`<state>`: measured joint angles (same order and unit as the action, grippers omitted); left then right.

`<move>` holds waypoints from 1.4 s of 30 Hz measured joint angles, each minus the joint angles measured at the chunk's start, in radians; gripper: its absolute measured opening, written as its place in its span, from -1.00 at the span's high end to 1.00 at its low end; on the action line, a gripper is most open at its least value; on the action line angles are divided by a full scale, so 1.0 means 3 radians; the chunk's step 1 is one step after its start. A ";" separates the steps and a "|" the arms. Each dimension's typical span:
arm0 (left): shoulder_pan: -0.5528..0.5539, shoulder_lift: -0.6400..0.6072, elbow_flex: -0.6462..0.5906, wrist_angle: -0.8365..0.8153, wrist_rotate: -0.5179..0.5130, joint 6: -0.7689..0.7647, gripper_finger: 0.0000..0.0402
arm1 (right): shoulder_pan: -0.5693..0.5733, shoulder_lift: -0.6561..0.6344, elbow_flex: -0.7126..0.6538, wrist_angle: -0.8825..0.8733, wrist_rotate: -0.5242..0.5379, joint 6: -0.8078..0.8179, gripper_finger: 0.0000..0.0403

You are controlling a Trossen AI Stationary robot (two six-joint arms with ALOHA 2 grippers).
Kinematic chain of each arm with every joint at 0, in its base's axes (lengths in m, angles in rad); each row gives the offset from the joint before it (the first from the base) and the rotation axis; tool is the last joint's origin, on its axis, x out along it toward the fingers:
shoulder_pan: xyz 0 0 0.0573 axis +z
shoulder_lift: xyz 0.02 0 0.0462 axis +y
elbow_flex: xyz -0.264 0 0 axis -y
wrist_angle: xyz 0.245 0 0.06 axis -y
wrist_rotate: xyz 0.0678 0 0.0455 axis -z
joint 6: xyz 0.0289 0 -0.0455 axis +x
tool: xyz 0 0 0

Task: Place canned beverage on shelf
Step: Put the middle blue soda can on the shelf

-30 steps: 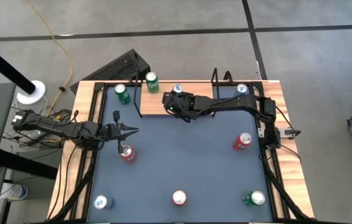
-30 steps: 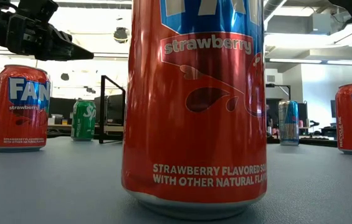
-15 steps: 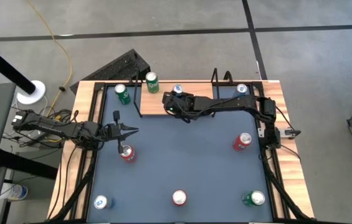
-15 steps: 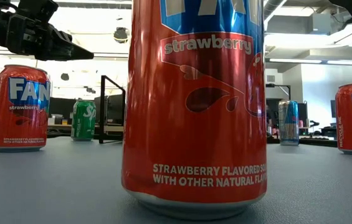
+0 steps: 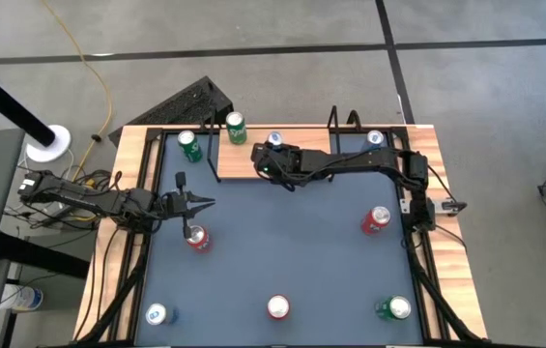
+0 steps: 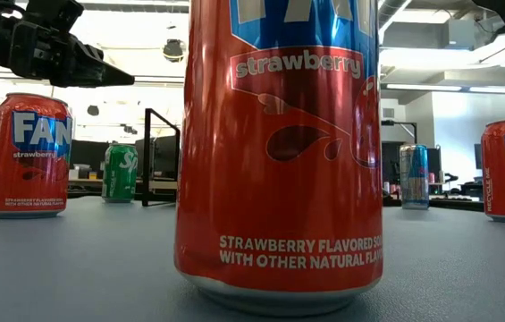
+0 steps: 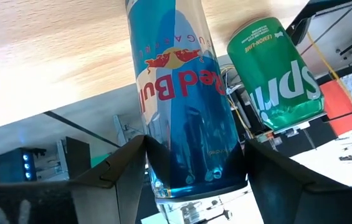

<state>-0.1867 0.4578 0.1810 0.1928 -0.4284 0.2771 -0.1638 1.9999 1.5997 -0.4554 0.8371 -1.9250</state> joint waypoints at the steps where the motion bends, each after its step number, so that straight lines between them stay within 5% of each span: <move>1: 0.0001 0.0000 0.0000 0.0000 -0.0001 0.0000 0.89 | 0.0000 0.0000 0.0000 0.0005 0.0002 -0.0036 -0.24; 42: 0.0000 0.0001 0.0000 0.0000 -0.0004 -0.0094 0.89 | 0.0259 0.0006 -0.0004 0.0059 0.0100 -0.0017 -0.24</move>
<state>-0.1867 0.4579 0.1810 0.1928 -0.4297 0.2489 -0.0861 2.0018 1.5986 -0.4378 0.8671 -1.9299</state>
